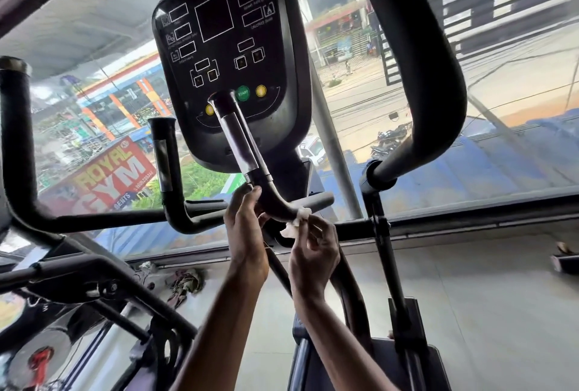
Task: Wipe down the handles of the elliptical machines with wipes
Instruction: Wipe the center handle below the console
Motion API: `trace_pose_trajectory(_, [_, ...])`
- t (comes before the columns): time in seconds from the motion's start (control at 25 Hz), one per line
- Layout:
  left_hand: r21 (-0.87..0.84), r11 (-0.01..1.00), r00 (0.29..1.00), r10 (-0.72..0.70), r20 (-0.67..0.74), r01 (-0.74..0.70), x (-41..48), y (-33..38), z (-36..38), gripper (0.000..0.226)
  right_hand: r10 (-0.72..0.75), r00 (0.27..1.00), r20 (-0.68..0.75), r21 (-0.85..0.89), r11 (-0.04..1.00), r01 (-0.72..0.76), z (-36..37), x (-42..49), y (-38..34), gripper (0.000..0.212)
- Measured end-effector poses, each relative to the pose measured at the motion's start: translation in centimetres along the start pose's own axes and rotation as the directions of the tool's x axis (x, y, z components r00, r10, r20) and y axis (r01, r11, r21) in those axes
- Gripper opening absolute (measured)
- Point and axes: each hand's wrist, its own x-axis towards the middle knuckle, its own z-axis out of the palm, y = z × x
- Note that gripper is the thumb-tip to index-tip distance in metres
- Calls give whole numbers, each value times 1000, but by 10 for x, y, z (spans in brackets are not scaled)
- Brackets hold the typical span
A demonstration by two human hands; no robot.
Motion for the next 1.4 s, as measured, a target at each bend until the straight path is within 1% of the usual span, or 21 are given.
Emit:
trace_pose_trajectory(0.08, [12,1000,1000,15,-17,-15,0,-2,1,14,152,987,-52,4,988,-152,4,19,10,7])
trace_pose_trajectory(0.12, [12,999,999,30,-22,-30,-1,-3,2,15,188,980,-68,3,982,-188,5,24,13,6])
trace_pose_trajectory(0.2, [9,998,996,69,-61,-69,-3,-6,4,16,154,986,-66,22,988,-153,4,18,10,6])
trace_pose_trajectory(0.28, [2,994,984,109,-139,-110,-7,-9,8,21,121,992,-23,54,991,-120,2,9,4,5])
trace_pose_trajectory(0.32, [10,991,977,136,-166,-136,-9,-10,11,24,149,989,-19,54,988,-148,2,13,7,3])
trace_pose_trajectory(0.36, [33,985,968,171,-184,-168,-12,-11,14,25,213,976,-32,50,976,-212,3,25,11,1])
trace_pose_trajectory(0.44, [71,973,950,231,-210,-221,-19,-11,21,26,351,932,-84,10,936,-352,4,56,19,8])
trace_pose_trajectory(0.48, [86,968,941,250,-228,-236,-21,-12,23,26,368,924,-103,-32,927,-373,4,64,22,9])
trace_pose_trajectory(0.64, [109,969,919,244,-311,-220,-19,-20,27,30,243,969,-45,-29,969,-245,4,47,30,3])
trace_pose_trajectory(0.68, [115,971,919,238,-314,-212,-19,-21,28,30,244,968,-49,-42,968,-247,5,51,35,5])
trace_pose_trajectory(0.8, [121,967,913,253,-319,-225,-23,-21,30,29,349,934,-84,-137,924,-357,5,81,49,4])
trace_pose_trajectory(0.88, [127,963,913,267,-309,-238,-24,-23,29,31,346,934,-88,-148,923,-356,4,80,41,7])
trace_pose_trajectory(0.92, [131,962,914,270,-302,-241,-25,-23,29,33,307,949,-71,-130,940,-314,3,67,33,9])
trace_pose_trajectory(1.0, [137,964,914,260,-312,-227,-23,-24,30,40,132,991,3,-70,989,-131,-1,30,14,9])
trace_pose_trajectory(1.08, [117,968,909,250,-332,-224,-20,-26,30,35,-92,991,101,-62,993,99,-9,4,6,6])
trace_pose_trajectory(1.12, [109,969,907,245,-342,-221,-19,-27,31,33,-157,977,142,-66,984,167,-11,6,10,3])
trace_pose_trajectory(1.16, [107,970,907,240,-346,-216,-18,-28,31,32,-168,974,152,-68,981,180,-11,16,16,2])
trace_pose_trajectory(1.2, [102,971,908,237,-345,-215,-17,-29,30,33,-130,984,122,-87,986,141,-11,29,25,3])
trace_pose_trajectory(1.28, [98,969,905,248,-346,-228,-17,-30,30,32,1,1000,32,-107,994,3,-10,54,36,2])
trace_pose_trajectory(1.32, [98,966,899,260,-353,-241,-18,-31,30,31,32,999,13,-110,993,-31,-10,60,38,2])
trace_pose_trajectory(1.4, [98,961,887,278,-369,-260,-20,-31,33,29,9,999,36,-123,992,-4,-10,64,41,5])
